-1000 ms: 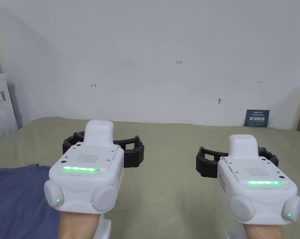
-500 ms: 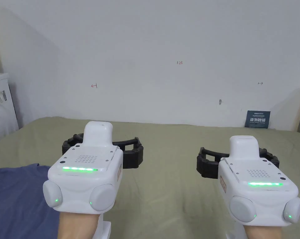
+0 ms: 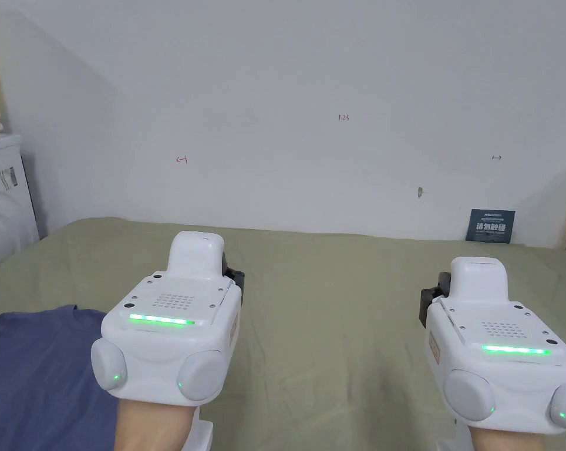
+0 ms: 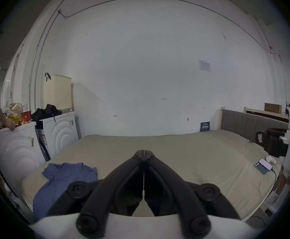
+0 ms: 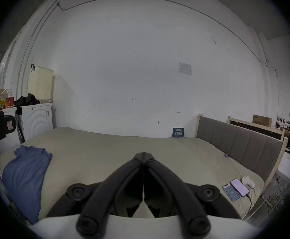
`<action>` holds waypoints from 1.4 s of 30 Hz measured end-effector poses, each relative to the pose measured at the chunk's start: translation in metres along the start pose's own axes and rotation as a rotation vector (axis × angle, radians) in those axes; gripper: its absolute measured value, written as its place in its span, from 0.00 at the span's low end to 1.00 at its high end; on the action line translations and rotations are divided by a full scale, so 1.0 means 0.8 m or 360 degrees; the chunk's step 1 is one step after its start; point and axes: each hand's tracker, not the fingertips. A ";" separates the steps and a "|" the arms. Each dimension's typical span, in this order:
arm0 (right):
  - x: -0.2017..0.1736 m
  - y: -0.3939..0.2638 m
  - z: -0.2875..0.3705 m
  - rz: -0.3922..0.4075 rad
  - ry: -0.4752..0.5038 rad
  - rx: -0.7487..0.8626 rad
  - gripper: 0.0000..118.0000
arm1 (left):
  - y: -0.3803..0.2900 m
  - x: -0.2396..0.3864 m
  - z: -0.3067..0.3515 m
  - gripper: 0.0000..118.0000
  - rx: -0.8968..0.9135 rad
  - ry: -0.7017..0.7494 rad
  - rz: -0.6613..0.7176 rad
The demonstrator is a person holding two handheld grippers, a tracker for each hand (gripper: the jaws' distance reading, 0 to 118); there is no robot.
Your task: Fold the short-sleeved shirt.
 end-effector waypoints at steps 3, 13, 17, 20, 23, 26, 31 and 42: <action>-0.004 -0.001 -0.002 0.0015 0.0012 -0.0017 0.00 | 0.001 -0.005 0.000 0.00 -0.0015 0.0005 0.0007; -0.116 -0.001 -0.013 0.0051 0.0363 -0.0034 0.00 | 0.001 -0.112 0.046 0.00 -0.0026 0.0345 0.0051; -0.182 0.002 -0.008 0.0050 0.0563 -0.0011 0.00 | -0.002 -0.171 0.081 0.00 -0.0050 0.0558 0.0072; -0.227 0.003 -0.001 0.0054 0.0697 0.0000 0.00 | -0.008 -0.216 0.106 0.01 -0.0060 0.0698 0.0096; -0.264 0.002 0.008 0.0042 0.0808 -0.0013 0.00 | -0.014 -0.249 0.131 0.01 -0.0082 0.0808 0.0095; -0.295 -0.003 0.013 0.0052 0.0887 -0.0024 0.00 | -0.020 -0.275 0.145 0.01 -0.0103 0.0893 0.0099; -0.325 -0.013 0.013 0.0054 0.0967 -0.0046 0.00 | -0.027 -0.302 0.151 0.01 -0.0130 0.0974 0.0106; -0.364 -0.030 -0.016 0.0060 0.1021 -0.0125 0.00 | -0.050 -0.343 0.105 0.01 -0.0226 0.1004 0.0137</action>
